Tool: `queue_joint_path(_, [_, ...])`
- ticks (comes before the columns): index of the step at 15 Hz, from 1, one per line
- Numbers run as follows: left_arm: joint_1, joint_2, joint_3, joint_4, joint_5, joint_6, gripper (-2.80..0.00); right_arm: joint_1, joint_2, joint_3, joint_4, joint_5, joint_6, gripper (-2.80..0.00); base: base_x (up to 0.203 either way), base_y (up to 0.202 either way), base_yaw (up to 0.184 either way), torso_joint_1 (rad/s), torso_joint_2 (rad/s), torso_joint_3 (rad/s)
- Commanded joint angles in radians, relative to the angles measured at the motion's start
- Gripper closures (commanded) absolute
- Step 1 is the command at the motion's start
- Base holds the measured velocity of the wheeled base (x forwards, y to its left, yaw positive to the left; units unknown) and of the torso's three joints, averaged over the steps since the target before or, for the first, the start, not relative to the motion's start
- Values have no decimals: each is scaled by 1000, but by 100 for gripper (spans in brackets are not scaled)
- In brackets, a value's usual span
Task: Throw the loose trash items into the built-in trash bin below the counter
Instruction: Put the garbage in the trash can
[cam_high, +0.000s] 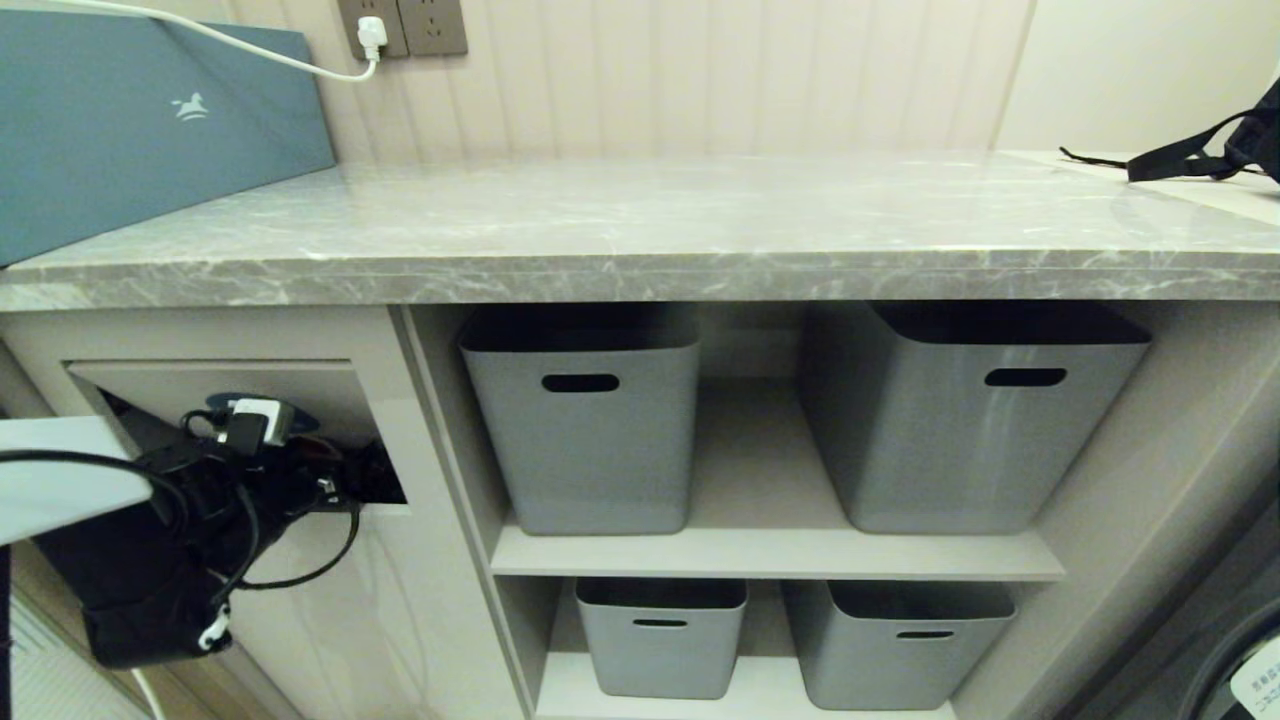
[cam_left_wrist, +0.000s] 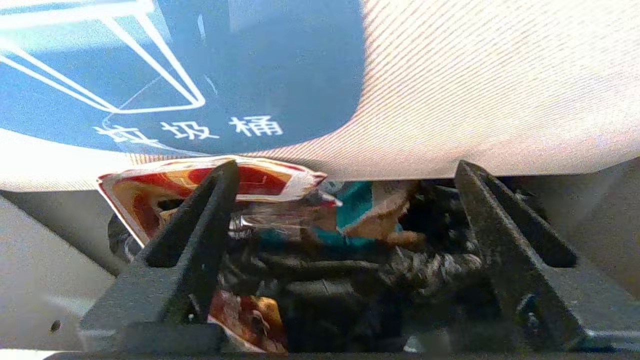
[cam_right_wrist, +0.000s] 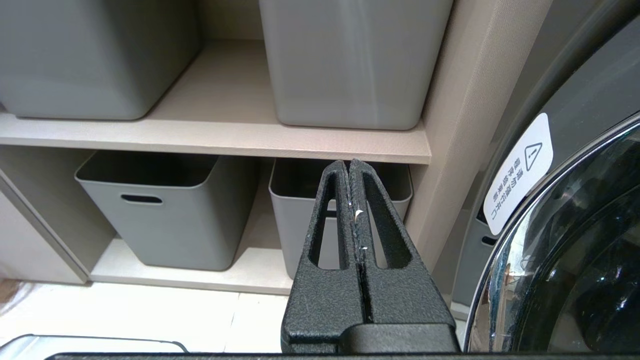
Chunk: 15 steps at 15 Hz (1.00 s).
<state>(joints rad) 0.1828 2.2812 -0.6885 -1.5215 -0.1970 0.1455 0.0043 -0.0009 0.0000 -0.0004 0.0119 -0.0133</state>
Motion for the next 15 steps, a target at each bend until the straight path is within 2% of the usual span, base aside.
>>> queue_joint_path(1, [0, -11, 15, -8, -1, 0, -280, 0, -1, 0, -1, 0, -1, 0, 0, 0, 0, 0, 0, 0])
queue_joint_path(3, [1, -8, 14, -8, -1, 2, -280, 0, -1, 0, 0, 0, -1, 0, 0, 0, 0, 0, 0, 0])
queue_joint_path(4, [1, -8, 14, -8, -1, 0, 0, 0, -1, 0, 0, 0, -1, 0, 0, 0, 0, 0, 0, 0])
queue_joint_path(8, [1, -19, 62, -8, -1, 0, 0, 0, -1, 0, -1, 2, -1, 0, 0, 0, 0, 0, 0, 0])
queue_joint_path(13, [3, -103, 214, -8, -1, -1, 0, 0, -1, 0, -1, 0, -1, 0, 0, 0, 0, 0, 0, 0])
queue_joint_path(15, [4, -116, 241, -8, 2, -3, 0, 0, -1, 0, -1, 0, -1, 0, 0, 0, 0, 0, 0, 0])
